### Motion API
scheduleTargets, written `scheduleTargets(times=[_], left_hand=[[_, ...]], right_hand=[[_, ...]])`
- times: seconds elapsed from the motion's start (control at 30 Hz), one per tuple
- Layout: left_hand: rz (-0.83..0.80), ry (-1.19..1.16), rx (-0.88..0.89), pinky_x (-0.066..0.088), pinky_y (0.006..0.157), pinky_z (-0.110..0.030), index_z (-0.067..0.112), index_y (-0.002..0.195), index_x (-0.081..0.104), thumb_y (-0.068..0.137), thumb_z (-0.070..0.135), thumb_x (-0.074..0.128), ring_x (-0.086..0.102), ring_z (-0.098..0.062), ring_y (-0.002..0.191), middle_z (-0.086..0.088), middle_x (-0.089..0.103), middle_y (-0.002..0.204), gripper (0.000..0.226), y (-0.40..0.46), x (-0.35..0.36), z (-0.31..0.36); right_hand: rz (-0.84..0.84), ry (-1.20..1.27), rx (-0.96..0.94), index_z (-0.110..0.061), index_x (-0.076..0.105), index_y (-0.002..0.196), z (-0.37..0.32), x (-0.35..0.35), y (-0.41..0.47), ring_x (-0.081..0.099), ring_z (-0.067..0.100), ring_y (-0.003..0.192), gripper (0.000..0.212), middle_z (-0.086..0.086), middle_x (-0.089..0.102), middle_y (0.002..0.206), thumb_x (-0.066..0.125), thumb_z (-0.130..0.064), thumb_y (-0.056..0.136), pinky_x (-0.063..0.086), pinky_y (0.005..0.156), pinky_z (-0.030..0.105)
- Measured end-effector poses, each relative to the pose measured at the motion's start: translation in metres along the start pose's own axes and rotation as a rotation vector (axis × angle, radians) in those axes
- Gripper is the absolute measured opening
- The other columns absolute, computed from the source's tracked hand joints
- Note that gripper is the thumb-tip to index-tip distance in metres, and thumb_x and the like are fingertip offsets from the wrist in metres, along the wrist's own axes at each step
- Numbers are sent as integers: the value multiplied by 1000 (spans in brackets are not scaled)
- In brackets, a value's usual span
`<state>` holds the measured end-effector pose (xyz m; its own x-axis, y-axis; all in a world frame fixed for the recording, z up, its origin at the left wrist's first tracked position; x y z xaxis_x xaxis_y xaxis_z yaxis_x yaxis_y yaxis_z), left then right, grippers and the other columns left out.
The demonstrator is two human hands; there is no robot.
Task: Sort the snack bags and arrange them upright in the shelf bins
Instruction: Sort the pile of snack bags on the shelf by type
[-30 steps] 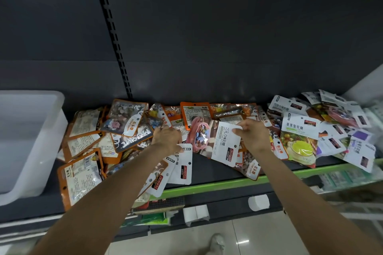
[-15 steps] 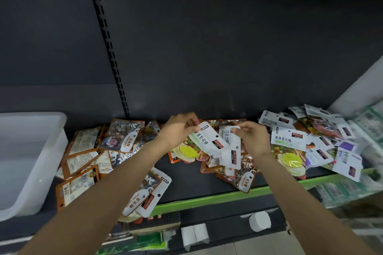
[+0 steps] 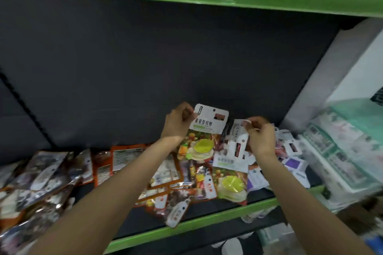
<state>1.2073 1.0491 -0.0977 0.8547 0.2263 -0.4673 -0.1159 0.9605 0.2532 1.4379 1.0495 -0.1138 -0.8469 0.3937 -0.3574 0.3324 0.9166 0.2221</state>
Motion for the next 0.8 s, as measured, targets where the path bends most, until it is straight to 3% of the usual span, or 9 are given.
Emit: scheduleTargets(times=[0.1,0.17,0.23,0.33,0.43,0.5,0.63,0.7,0.8], left_hand=[[58,-148,-177,54,78,-36,20,79,51,88,22,64,63,-23,88,-2,64,87,16,25,54,1],[64,-226,-310,55,81,-47,22,76,52,86,24,66,65,-29,94,-7,66,92,17,36,91,-7],[23,-160,-381,54,84,-38,17,86,58,88,22,65,64,-26,99,-8,67,101,8,39,123,-11],[13,46,-482,50,85,-34,4,111,61,94,20,57,60,-31,108,-14,65,113,24,38,149,-15],[25,114,-558,46,86,-36,-2,125,45,94,15,56,56,-35,115,-19,58,125,37,37,156,-20],[-82,72,-561,44,90,-32,-2,132,31,89,14,63,53,-34,119,-18,53,131,56,33,165,-27],[-415,218,-471,42,97,-26,10,150,17,84,18,69,47,-26,128,-9,41,146,84,19,182,-34],[-516,327,-440,38,94,-22,16,151,19,89,22,64,42,-24,131,-6,35,150,77,10,184,-35],[-537,370,-365,35,99,-23,16,146,33,92,25,58,40,-24,132,-8,36,149,60,-3,173,-40]], right_hand=[[108,-20,74,-7,53,94,41,-38,36,54,26,76,4,11,59,84,54,-11,94,46,72,38],[77,-92,175,-8,45,100,76,-54,50,53,26,86,9,12,56,97,51,-4,94,48,81,42],[-40,-193,243,-9,42,105,109,-63,56,55,29,91,24,12,54,105,52,6,89,50,83,47],[-167,-421,152,-7,46,121,130,-70,56,52,32,92,46,17,51,119,51,15,81,43,74,34],[-286,-688,-22,-11,51,130,132,-65,55,34,30,124,46,15,35,139,51,5,87,35,100,33],[-363,-821,-105,-14,49,134,128,-59,54,25,29,134,43,12,32,144,53,-9,91,28,111,36],[-441,-789,-182,-16,48,136,112,-43,48,28,25,136,42,9,37,143,52,-15,94,29,112,38],[-479,-717,-205,-15,50,135,103,-33,40,33,23,133,40,8,42,138,50,-14,94,35,108,36],[-537,-650,-253,-14,52,133,93,-13,29,38,23,129,39,9,46,135,50,-12,94,33,107,32]])
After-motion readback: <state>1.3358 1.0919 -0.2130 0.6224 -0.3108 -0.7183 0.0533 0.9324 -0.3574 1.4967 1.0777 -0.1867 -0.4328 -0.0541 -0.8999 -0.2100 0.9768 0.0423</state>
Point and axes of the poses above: each hand's wrist, its own y-axis towards the middle knuckle, its own x-axis out of the palm, z = x × y, the point moved 4 cm from there along y, towards the middle knuckle
